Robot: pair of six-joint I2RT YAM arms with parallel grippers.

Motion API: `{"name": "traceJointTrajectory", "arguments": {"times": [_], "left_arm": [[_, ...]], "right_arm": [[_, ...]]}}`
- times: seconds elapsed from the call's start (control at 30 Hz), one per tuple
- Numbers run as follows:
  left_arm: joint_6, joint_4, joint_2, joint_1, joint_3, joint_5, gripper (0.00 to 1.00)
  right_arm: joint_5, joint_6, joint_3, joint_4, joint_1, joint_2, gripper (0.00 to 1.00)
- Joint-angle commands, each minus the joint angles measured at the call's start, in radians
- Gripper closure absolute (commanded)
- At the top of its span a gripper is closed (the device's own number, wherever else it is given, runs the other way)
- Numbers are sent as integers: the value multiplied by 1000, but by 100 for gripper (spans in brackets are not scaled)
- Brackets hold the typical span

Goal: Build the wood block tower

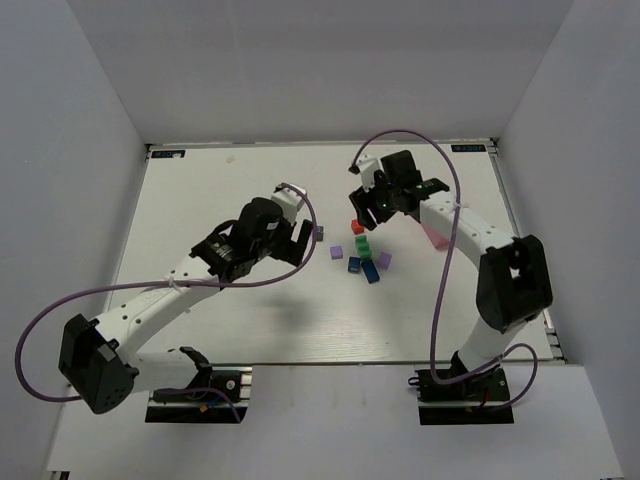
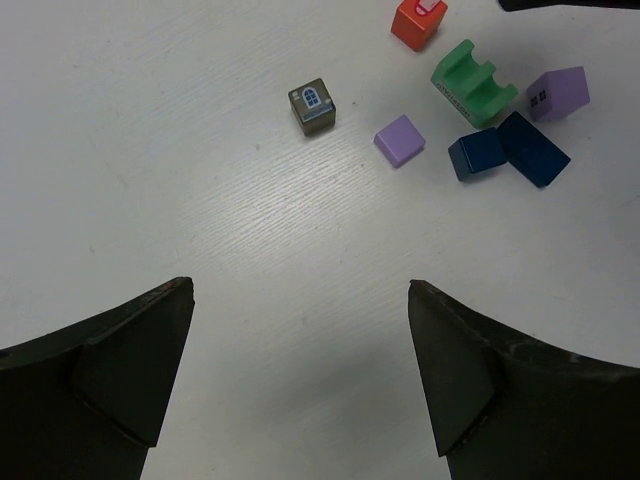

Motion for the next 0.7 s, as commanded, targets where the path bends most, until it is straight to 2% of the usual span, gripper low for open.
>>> {"name": "traceJointTrajectory", "arguments": {"times": [0.0, 0.4, 0.67], "left_arm": [[82, 35, -74, 4, 6, 4, 2], [102, 55, -149, 4, -41, -3, 2], [102, 55, -171, 4, -50, -3, 2]], "right_arm": [[18, 16, 91, -28, 8, 88, 34], [52, 15, 274, -63, 30, 313, 36], [51, 9, 337, -96, 30, 381, 36]]}}
